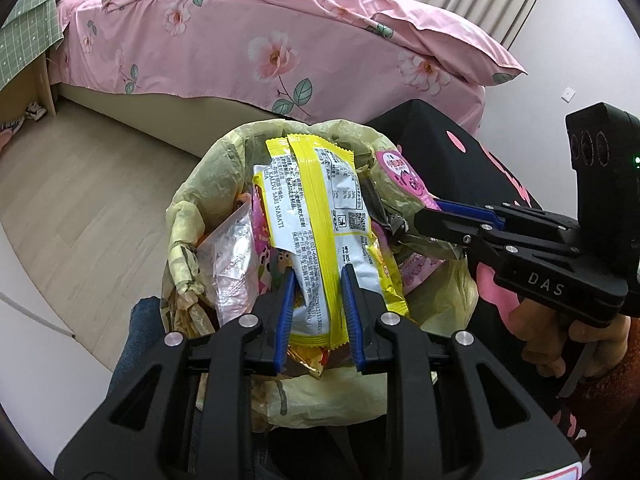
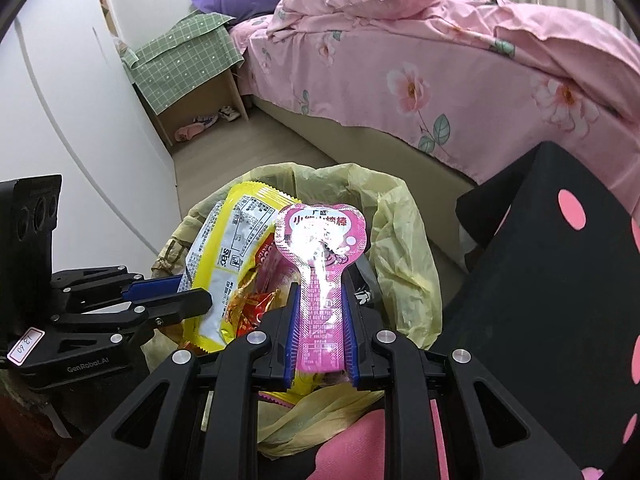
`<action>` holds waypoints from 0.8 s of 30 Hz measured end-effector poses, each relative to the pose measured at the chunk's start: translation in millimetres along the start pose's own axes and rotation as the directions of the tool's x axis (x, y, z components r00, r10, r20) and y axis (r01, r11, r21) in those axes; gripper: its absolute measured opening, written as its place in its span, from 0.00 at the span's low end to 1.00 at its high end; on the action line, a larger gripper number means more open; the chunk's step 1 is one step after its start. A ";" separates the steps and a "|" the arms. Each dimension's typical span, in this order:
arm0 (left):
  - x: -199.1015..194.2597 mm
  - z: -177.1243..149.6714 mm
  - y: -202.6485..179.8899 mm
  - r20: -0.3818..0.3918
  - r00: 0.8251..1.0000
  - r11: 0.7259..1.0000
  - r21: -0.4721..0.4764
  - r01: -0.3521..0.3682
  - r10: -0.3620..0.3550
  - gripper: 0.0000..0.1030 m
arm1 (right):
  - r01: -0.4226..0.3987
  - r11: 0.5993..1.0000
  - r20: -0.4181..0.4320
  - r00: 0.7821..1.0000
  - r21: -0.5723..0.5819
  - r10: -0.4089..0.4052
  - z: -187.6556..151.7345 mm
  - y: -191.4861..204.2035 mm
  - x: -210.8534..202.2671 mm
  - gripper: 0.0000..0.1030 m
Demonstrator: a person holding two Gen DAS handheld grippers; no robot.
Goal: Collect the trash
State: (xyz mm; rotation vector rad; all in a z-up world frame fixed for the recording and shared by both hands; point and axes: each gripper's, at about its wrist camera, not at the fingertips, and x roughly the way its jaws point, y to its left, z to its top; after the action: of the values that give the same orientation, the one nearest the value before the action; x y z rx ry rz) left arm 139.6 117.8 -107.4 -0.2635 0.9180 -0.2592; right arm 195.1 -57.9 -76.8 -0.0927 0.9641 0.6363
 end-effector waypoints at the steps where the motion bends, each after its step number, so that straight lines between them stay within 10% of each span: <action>1: -0.3 -0.1 0.4 0.003 1.000 1.000 0.000 0.004 -0.004 0.23 | -0.009 1.000 0.005 1.000 0.008 0.009 -0.2 -0.8 -0.4 0.18; 12: -41.2 -0.4 1.3 0.082 0.996 0.995 -0.096 -0.032 0.040 0.69 | -0.050 0.998 0.044 0.998 0.048 0.048 -6.0 -2.2 -30.1 0.51; 24: -125.2 -30.2 -117.6 0.231 0.970 0.990 0.101 -0.100 0.074 0.75 | 0.127 0.972 0.199 0.966 0.195 -0.166 -89.3 -3.2 -190.3 0.51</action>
State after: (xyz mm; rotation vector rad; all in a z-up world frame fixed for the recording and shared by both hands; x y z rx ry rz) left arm 29.9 45.6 7.3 -0.1446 0.6840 -0.1937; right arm 54.2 -179.7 20.8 0.0648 0.7937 0.4096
